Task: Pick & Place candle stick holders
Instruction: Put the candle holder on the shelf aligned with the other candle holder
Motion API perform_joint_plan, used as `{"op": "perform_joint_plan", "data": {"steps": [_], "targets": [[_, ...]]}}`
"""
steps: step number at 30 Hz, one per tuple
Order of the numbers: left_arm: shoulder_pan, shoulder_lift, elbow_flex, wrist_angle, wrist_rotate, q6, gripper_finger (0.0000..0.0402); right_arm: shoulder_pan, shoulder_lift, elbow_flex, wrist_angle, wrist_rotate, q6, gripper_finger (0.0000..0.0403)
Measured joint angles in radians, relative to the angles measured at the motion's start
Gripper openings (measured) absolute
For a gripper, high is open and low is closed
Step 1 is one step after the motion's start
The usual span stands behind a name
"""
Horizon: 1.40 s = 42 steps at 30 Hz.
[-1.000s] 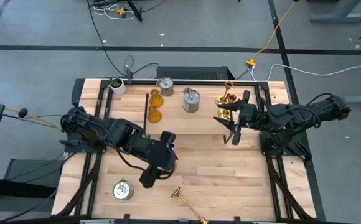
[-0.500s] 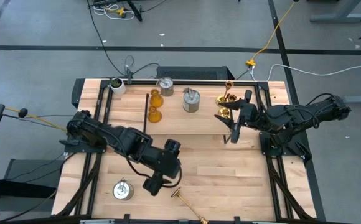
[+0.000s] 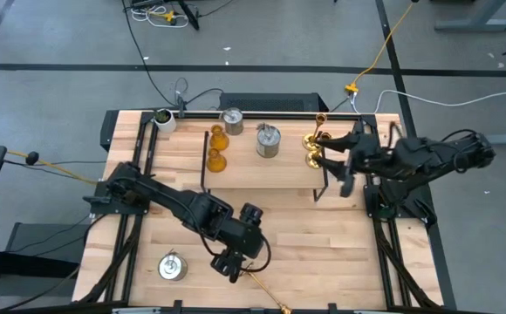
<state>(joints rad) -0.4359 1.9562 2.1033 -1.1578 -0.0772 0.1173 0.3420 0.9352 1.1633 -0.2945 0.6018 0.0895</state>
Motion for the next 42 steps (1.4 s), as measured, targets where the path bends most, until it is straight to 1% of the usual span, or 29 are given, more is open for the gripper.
{"op": "perform_joint_plan", "data": {"steps": [5,11,13,15,25,33,37,42], "targets": [[-0.011,0.006,0.000,0.004,-0.006,0.001,0.0346,0.000,-0.070,0.000,-0.025,-0.084,-0.004,0.0213],[-0.048,0.011,0.000,0.037,-0.019,0.020,0.0346,0.000,-0.136,0.000,-0.139,-0.097,0.031,0.0213],[-0.063,0.022,0.001,0.068,-0.046,0.026,0.0346,0.000,-0.147,0.000,-0.181,-0.096,0.030,0.0213],[-0.081,0.036,0.000,0.080,-0.068,0.028,0.0346,0.000,-0.148,0.000,-0.205,-0.096,0.030,0.0213],[-0.110,0.125,0.000,0.166,-0.058,0.026,0.0346,0.000,-0.138,0.000,-0.242,-0.095,0.000,0.0213],[-0.111,0.221,0.000,0.213,-0.023,0.026,0.0346,0.000,-0.135,0.000,-0.269,-0.095,-0.001,0.0213],[-0.111,0.267,0.000,0.209,-0.012,0.025,0.0346,0.000,-0.135,0.000,-0.292,-0.094,0.000,0.0213],[-0.112,0.300,0.000,0.217,-0.002,0.025,0.0345,0.000,-0.135,0.000,-0.316,-0.094,0.005,0.0213]]}}
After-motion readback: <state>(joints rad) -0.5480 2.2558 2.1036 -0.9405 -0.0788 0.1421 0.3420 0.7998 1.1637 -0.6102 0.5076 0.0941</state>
